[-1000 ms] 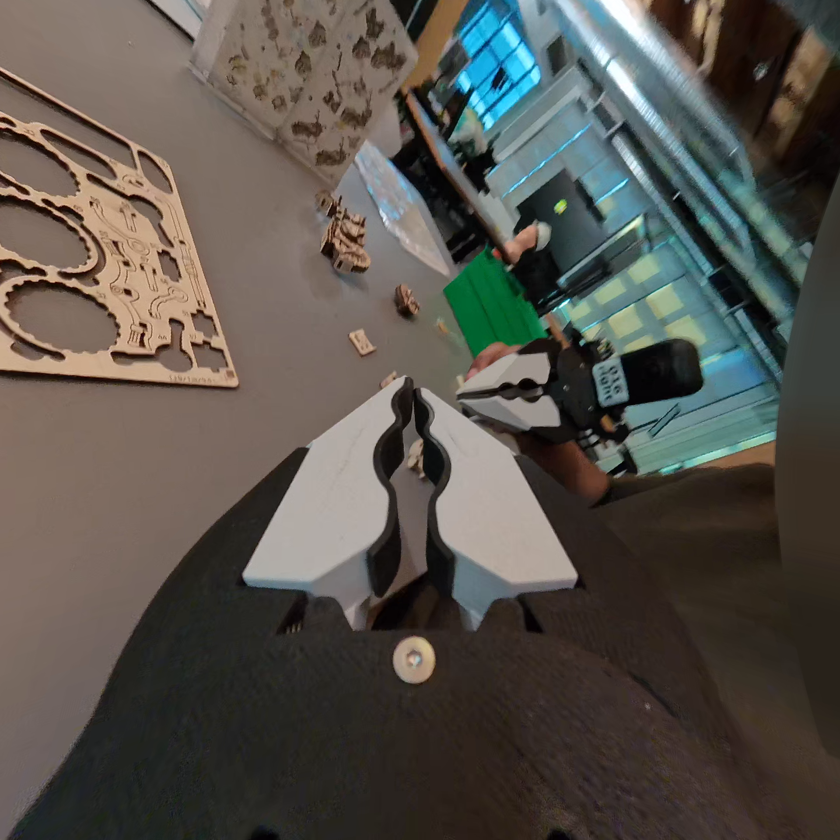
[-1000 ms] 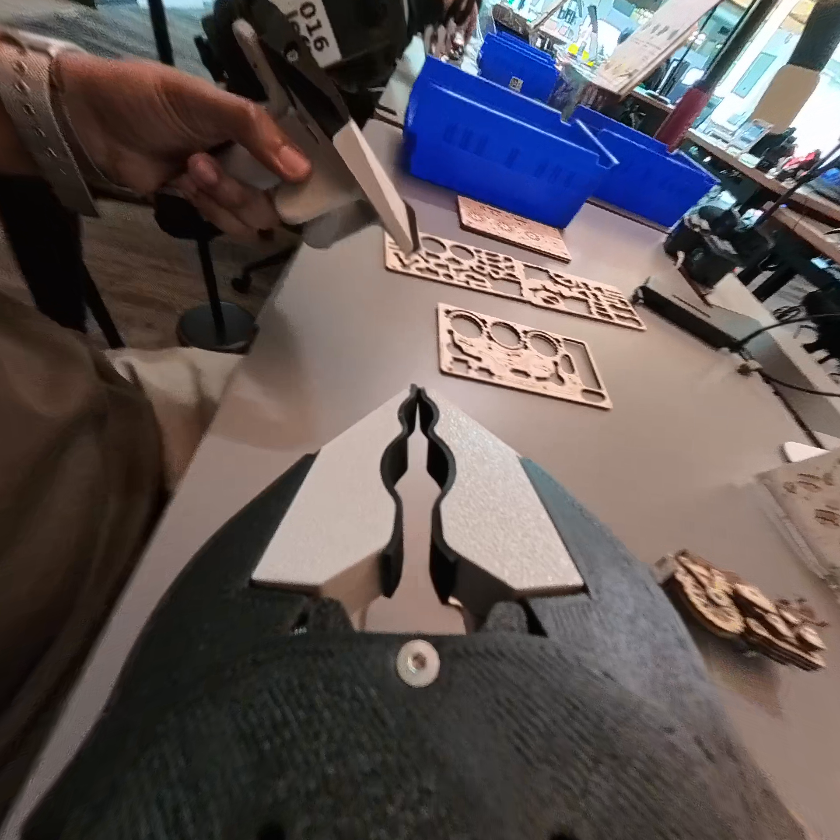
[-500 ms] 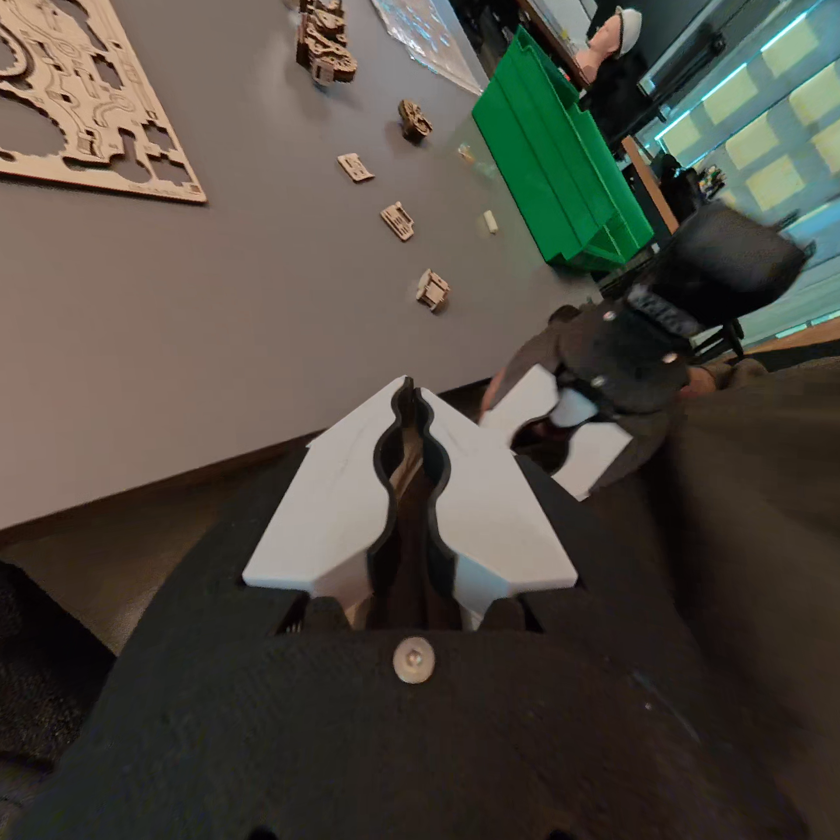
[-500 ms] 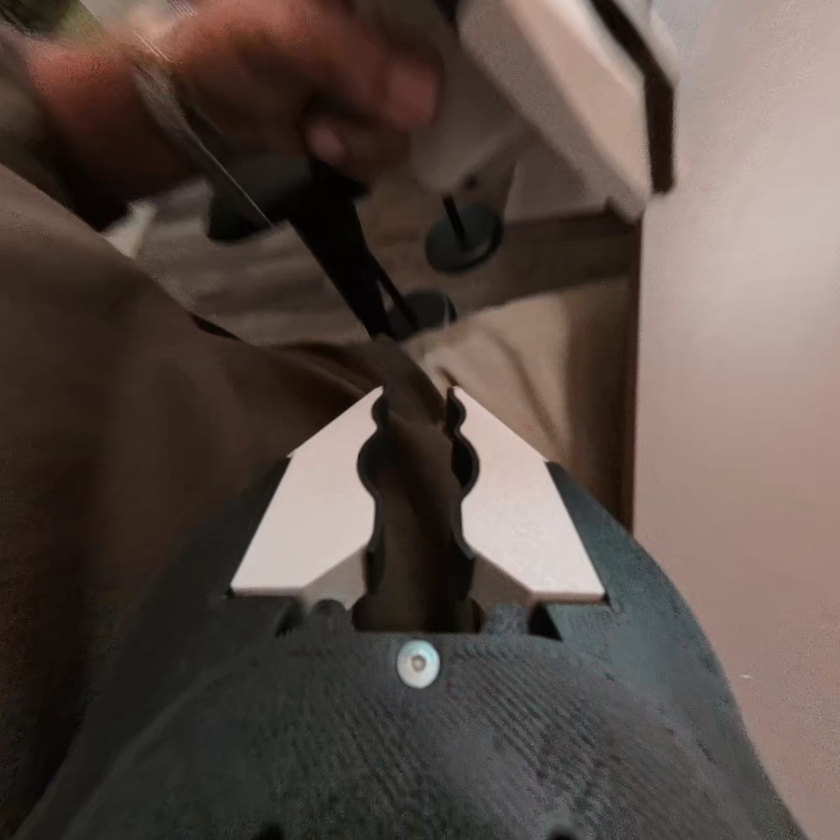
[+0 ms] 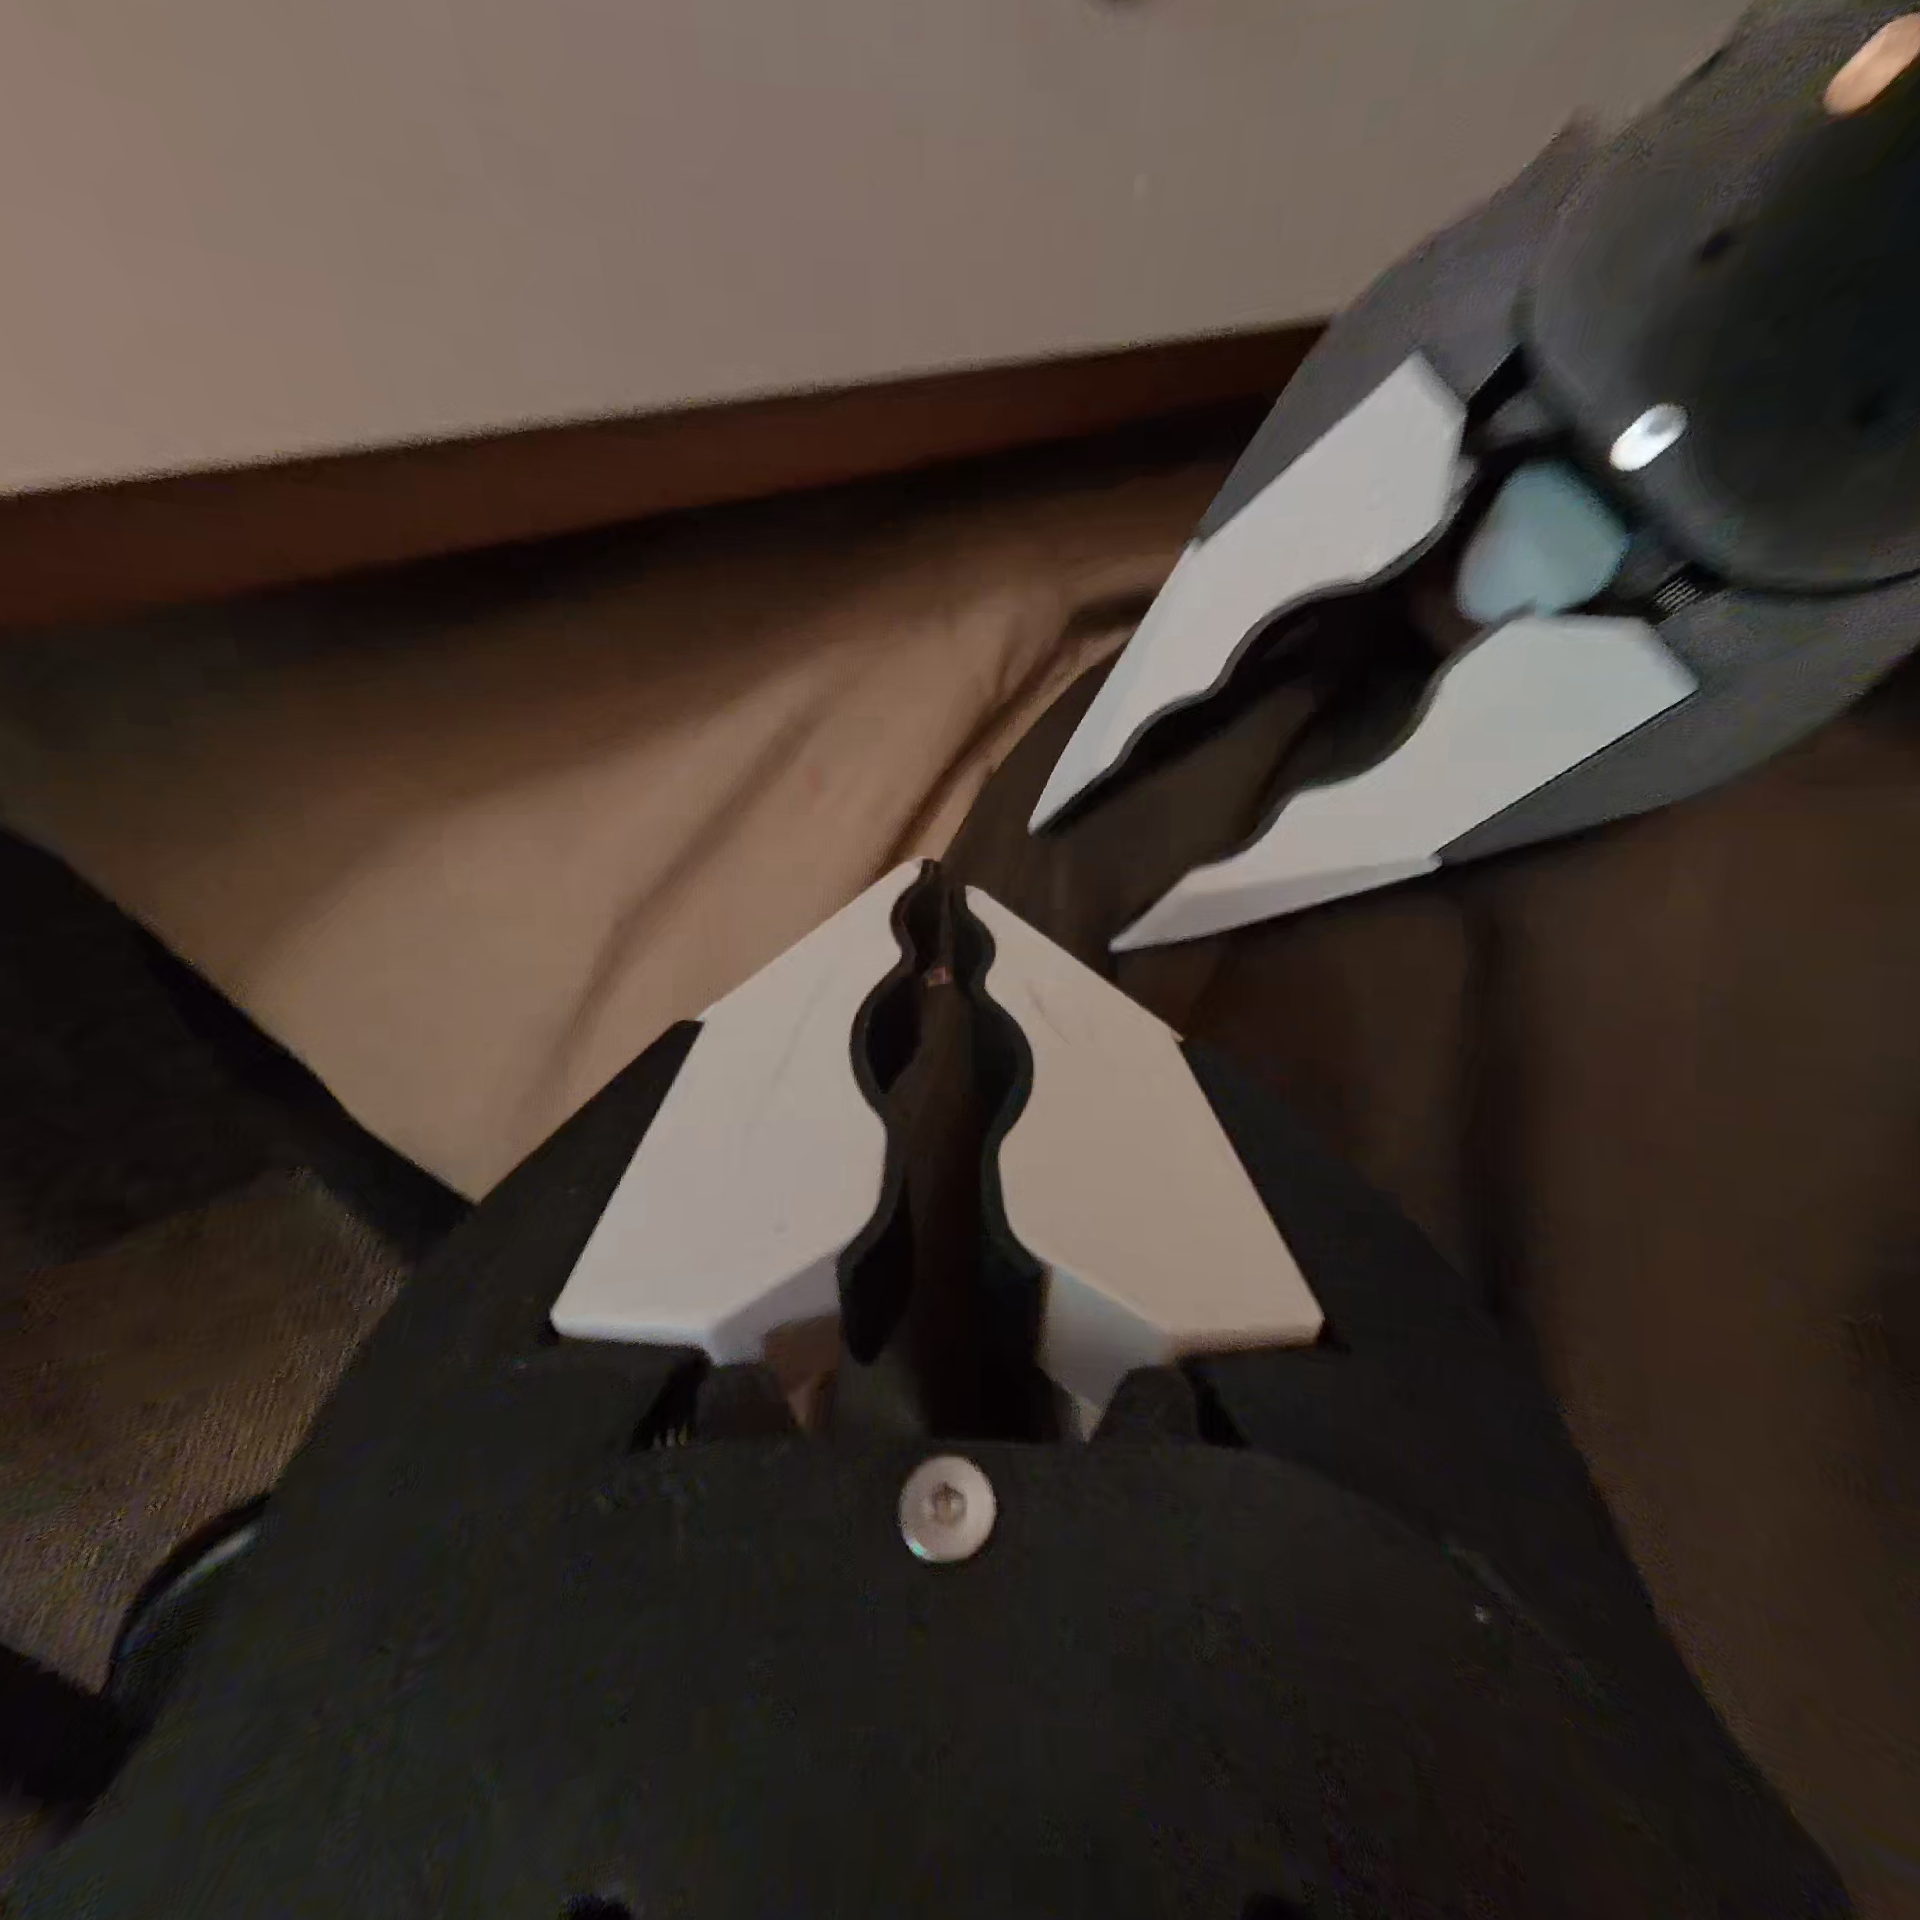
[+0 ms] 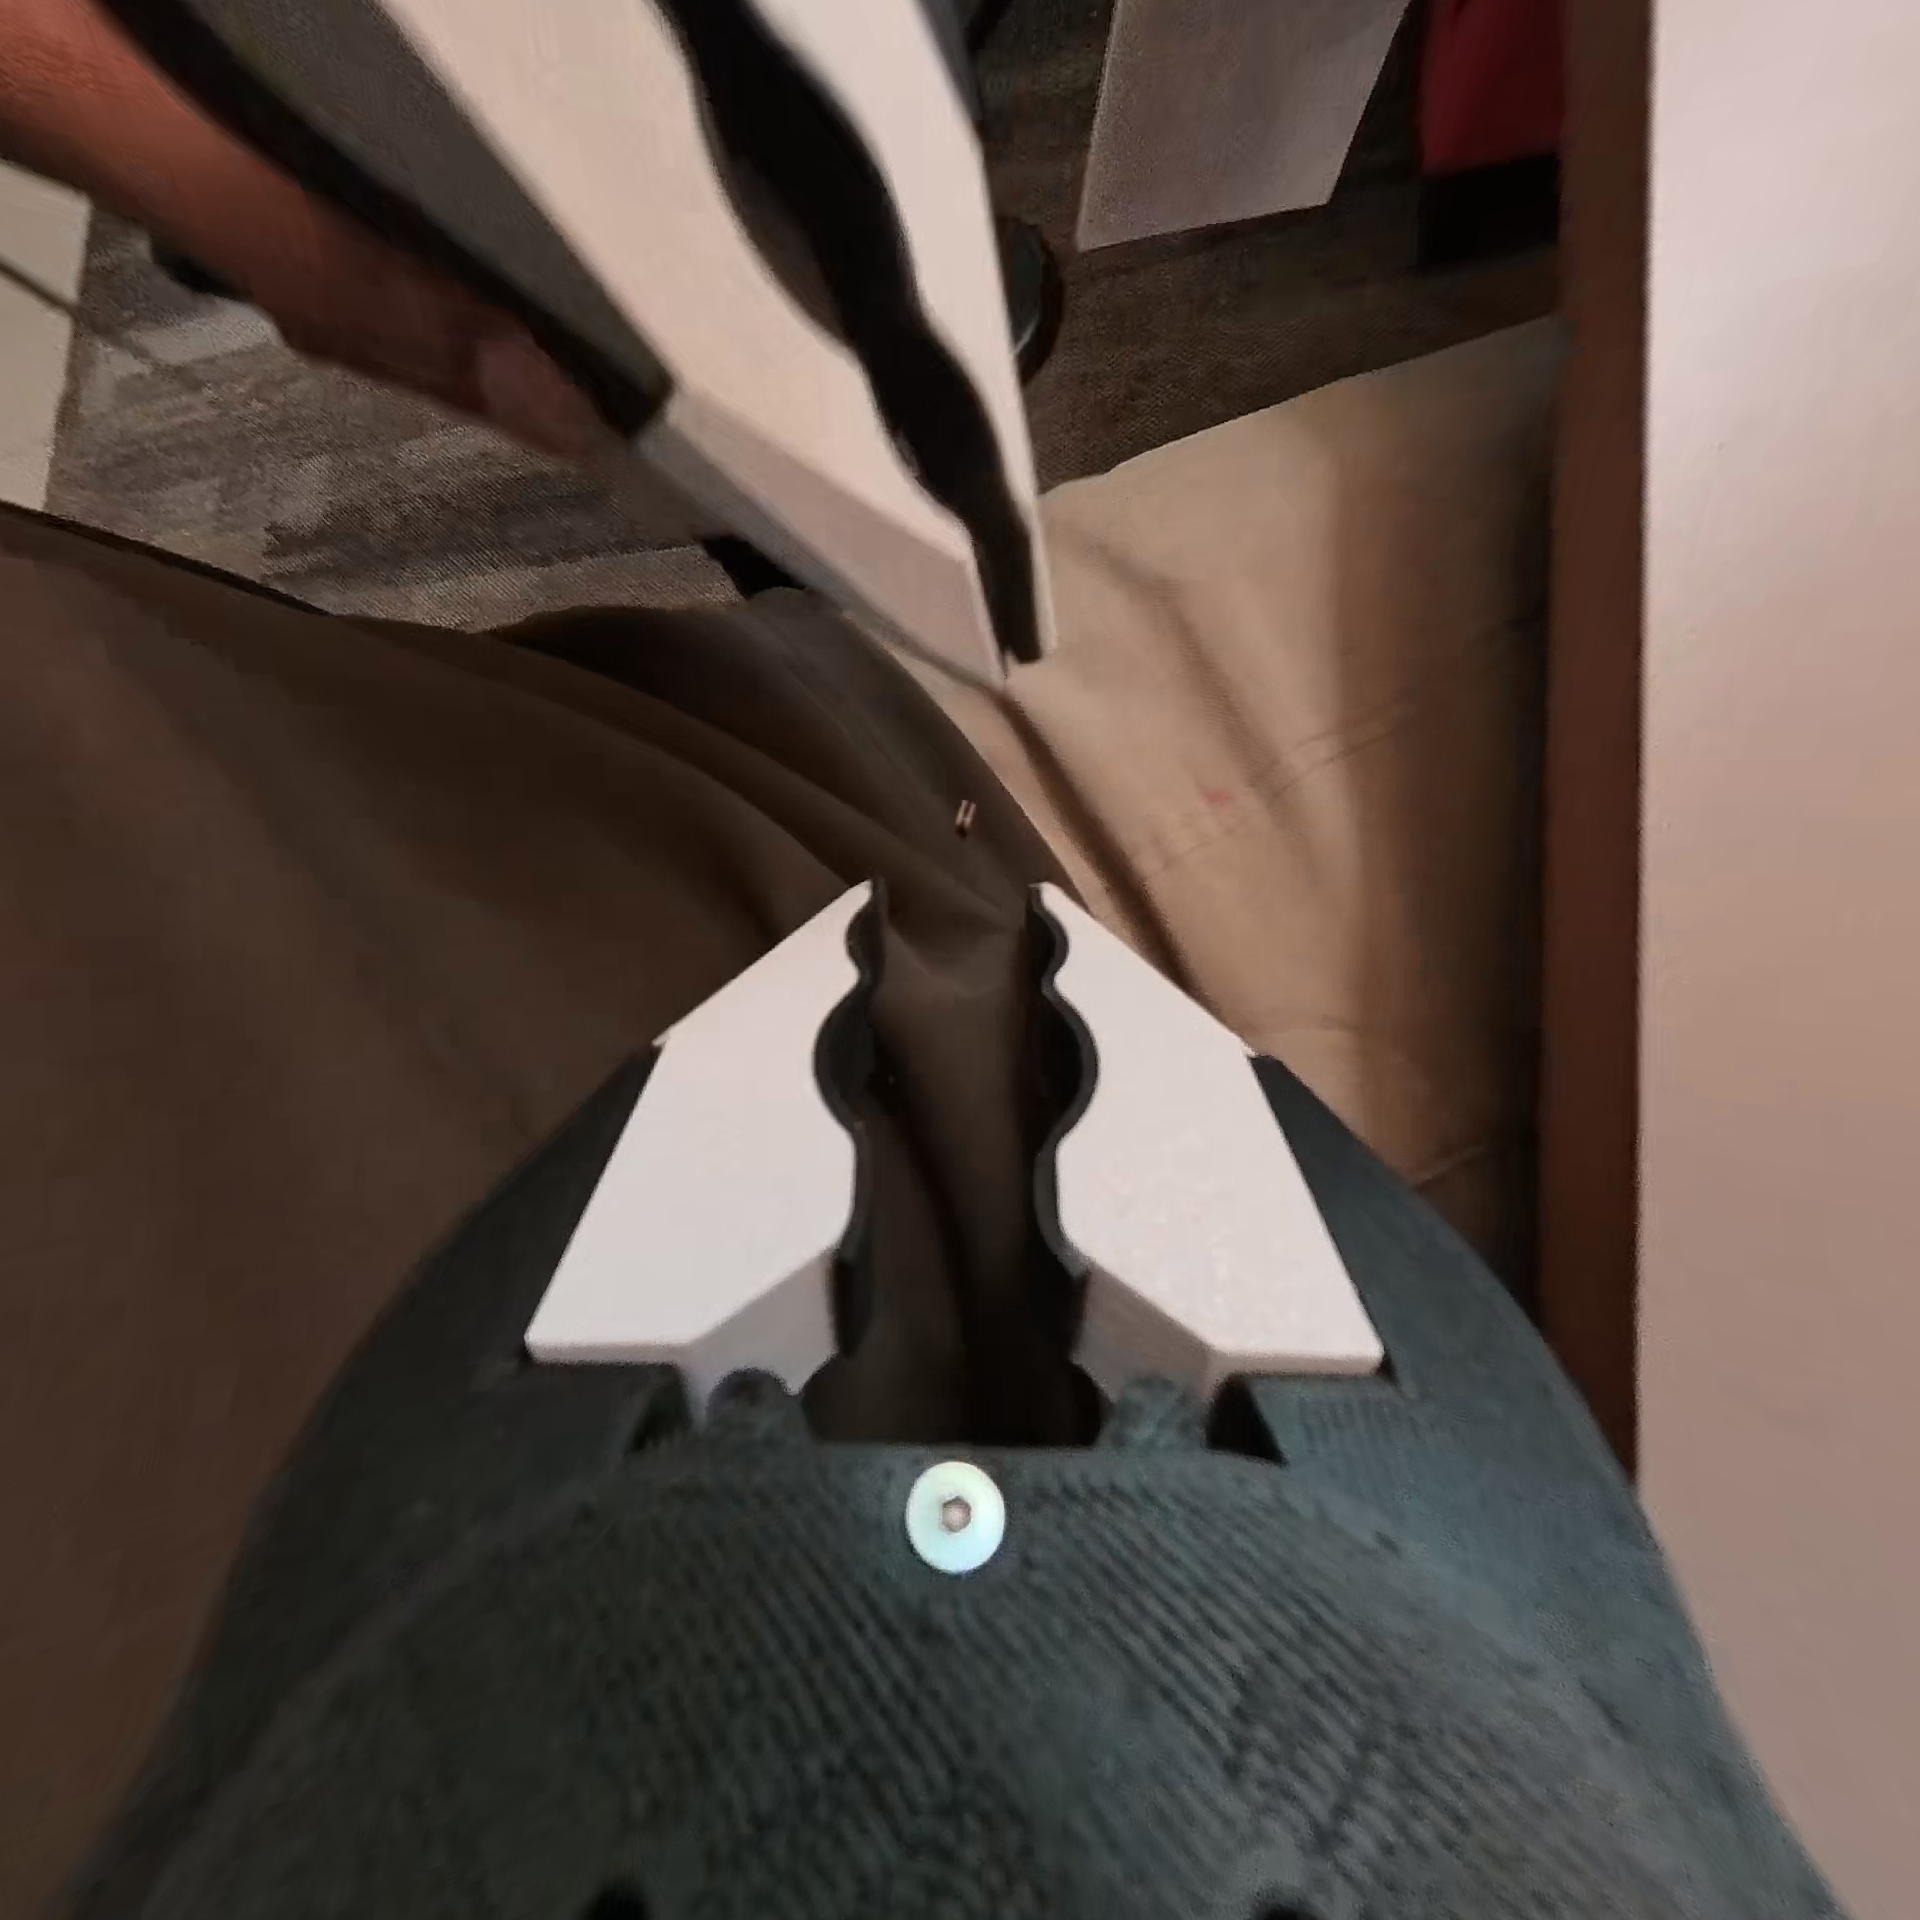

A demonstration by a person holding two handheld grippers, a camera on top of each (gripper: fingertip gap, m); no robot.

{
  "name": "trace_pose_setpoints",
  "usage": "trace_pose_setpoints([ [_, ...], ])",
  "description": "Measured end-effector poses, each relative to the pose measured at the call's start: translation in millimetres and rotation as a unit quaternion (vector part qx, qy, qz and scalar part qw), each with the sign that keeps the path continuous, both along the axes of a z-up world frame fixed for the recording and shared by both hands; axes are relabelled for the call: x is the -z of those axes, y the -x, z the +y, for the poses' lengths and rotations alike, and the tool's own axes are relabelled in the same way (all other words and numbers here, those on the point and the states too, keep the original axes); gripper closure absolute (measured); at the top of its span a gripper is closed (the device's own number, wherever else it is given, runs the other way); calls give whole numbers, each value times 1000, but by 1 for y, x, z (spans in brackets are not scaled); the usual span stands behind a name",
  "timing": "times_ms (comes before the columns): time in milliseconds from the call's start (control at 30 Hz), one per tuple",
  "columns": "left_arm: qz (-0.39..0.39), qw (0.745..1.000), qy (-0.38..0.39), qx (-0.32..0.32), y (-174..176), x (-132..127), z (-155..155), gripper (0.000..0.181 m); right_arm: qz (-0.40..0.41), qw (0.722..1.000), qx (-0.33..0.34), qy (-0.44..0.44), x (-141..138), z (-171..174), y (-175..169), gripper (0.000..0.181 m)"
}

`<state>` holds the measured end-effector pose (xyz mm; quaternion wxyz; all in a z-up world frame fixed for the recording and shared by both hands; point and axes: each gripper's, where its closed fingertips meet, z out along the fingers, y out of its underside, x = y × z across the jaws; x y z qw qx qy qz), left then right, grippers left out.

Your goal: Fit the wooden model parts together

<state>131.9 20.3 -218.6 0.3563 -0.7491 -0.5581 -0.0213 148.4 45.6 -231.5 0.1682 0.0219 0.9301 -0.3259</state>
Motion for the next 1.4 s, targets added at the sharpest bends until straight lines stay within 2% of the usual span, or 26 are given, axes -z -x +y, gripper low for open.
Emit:
trace_pose_setpoints([
  [33,-20,1000,15,3,-6,9,3,180,-3,1000,3,0,0,2,2,158],
  [200,-89,996,22,-4,-31,40,12,168,-6,1000,13,15,-2,8,6,162],
  [367,-79,996,47,-1,-26,47,10,160,2,1000,13,22,-5,11,7,162],
  [667,-59,996,65,17,-20,51,12,166,20,999,14,28,-8,11,7,163],
  [767,-57,995,72,44,-21,51,11,169,13,999,14,31,-8,10,8,164],
  [933,-39,988,81,125,-19,39,14,181,3,999,14,32,-9,8,9,164],
  [1100,-31,966,184,177,-10,50,-3,181,2,999,14,31,-8,8,10,165],
  [1400,-56,957,176,223,-23,52,2,173,0,999,16,33,-9,10,12,165],
])
